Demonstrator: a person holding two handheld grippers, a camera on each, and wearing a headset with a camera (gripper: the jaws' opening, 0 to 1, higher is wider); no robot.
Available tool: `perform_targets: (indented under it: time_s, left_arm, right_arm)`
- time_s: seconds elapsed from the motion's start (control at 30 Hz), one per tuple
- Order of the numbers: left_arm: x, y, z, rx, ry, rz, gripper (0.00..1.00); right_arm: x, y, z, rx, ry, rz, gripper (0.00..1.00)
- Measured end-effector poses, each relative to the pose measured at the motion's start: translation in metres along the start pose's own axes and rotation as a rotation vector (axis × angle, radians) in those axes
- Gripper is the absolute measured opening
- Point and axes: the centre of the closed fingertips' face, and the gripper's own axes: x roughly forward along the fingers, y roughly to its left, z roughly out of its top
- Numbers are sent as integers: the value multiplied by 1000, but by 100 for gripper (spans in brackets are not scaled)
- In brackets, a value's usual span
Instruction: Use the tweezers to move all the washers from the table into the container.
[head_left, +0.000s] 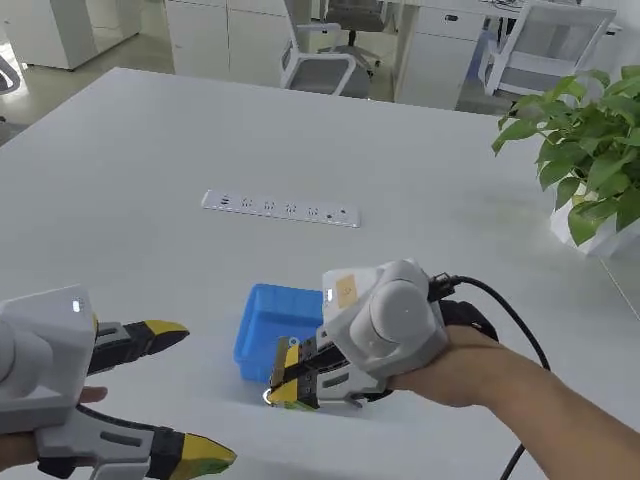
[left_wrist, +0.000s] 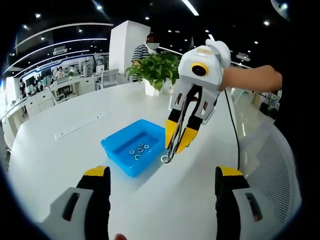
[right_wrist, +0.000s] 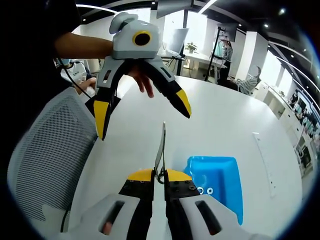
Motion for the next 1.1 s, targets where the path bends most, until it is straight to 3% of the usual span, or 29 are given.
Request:
perform_targets:
  time_s: [0.3,0.7,1.1]
  left_arm:
    - [-2,0,-1,-13,-7,8,97]
    - [-2,0,0,-21,-11,10,99]
    - [0,1,2,-40,-27,15,99]
  right_arm:
    - [-10,-12,9,-12,-12,-17,7]
    - [-16,-35,10,-19,-17,-47,7]
    - [-11,-64,-1,-12,-12,-91,8]
